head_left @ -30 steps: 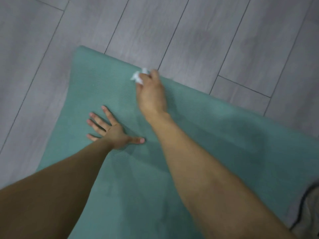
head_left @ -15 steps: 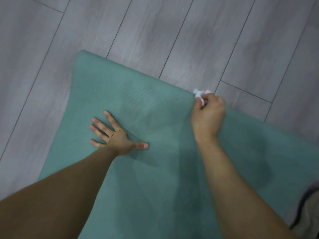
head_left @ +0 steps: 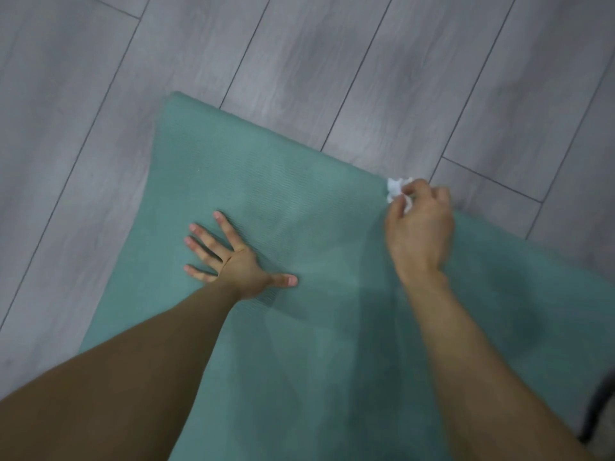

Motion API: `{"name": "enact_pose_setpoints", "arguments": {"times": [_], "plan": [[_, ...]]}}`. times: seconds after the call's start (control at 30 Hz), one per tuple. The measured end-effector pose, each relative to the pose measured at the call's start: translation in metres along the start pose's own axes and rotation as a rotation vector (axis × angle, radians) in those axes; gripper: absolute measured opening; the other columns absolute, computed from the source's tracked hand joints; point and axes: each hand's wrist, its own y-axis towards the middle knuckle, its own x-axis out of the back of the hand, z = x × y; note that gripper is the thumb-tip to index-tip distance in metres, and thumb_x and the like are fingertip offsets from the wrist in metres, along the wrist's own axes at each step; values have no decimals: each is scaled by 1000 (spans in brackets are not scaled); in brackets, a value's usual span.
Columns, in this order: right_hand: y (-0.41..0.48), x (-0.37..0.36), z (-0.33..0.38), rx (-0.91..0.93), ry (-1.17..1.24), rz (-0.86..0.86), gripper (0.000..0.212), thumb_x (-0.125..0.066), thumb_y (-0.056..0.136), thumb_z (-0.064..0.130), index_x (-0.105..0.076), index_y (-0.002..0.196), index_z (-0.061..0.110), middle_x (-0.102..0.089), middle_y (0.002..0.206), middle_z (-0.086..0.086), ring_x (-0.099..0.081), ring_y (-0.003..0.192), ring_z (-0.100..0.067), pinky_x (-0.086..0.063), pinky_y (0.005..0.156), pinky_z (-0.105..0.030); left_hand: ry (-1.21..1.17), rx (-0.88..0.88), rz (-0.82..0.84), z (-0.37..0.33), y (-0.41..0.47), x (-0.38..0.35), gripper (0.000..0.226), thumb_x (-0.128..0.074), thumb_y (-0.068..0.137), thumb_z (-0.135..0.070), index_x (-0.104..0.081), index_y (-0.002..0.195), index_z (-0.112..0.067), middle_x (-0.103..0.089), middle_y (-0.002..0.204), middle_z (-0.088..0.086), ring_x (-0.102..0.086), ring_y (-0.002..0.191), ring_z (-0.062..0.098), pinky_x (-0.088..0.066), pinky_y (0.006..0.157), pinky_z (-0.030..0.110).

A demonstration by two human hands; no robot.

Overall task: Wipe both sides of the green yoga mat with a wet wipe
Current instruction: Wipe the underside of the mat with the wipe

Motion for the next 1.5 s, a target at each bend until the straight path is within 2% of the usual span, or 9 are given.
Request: {"name": "enact_pose_setpoints", "arguments": {"times": [0.13,0.27,0.37,0.53,0.7,0.87,1.2,1.4,1.5], "plan": [[14,-25,49,-62,87,32,21,-55,102,18,-70,115,12,-61,120,-14,-62,105,-35,-47,85,-39,13,2,-2,0,0,-1,196,-91,20,-82,57,139,-34,62,147,18,54,140,40,15,113,80],[16,-61,152,363,119,279,24,-56,103,16,-71,122,15,-61,122,-11,-63,109,-30,-48,89,-36,47,14,-5,0,0,0,194,-91,23,-83,60,135,-33,63,145,19,54,139,40,15,114,79],[-9,-63,154,537,88,331,25,-56,100,9,-70,120,17,-58,123,-9,-63,107,-29,-50,84,-38,57,22,-13,1,-4,0,194,-90,23,-84,59,137,-32,62,146,19,53,141,41,13,115,80],[-27,-40,33,327,179,179,27,-65,96,10,-67,123,9,-58,119,-15,-63,97,-37,-52,87,-45,36,-3,-25,-3,-11,1,194,-91,23,-83,56,140,-32,60,149,18,51,142,40,13,115,79],[-62,-7,-30,54,269,57,11,-68,93,7,-63,102,9,-61,114,-15,-58,98,-33,-40,84,-39,37,-26,-185,16,-19,7,190,-89,20,-86,39,154,-39,37,168,13,34,156,30,12,122,70],[-66,-35,15,104,358,52,11,-71,92,8,-63,99,9,-62,105,-14,-59,88,-32,-43,80,-41,4,59,-182,41,3,52,198,-84,9,-87,44,151,-36,44,164,12,39,153,28,8,122,72],[-54,-136,205,681,104,249,12,-60,103,18,-65,113,14,-62,112,-10,-69,87,-34,-49,66,-43,102,55,42,48,27,64,196,-97,26,-75,62,131,-30,68,137,20,58,133,41,12,117,77],[-50,-67,88,359,115,151,10,-71,96,17,-70,104,11,-65,102,-12,-65,78,-37,-46,66,-40,46,23,57,46,22,66,197,-100,27,-69,60,135,-32,70,134,17,61,131,39,15,114,78],[-57,-78,95,286,174,157,4,-71,94,10,-71,99,9,-65,96,-12,-64,75,-34,-39,69,-35,18,25,83,47,23,66,196,-100,27,-70,61,134,-31,72,132,17,63,129,39,18,113,78]]}}
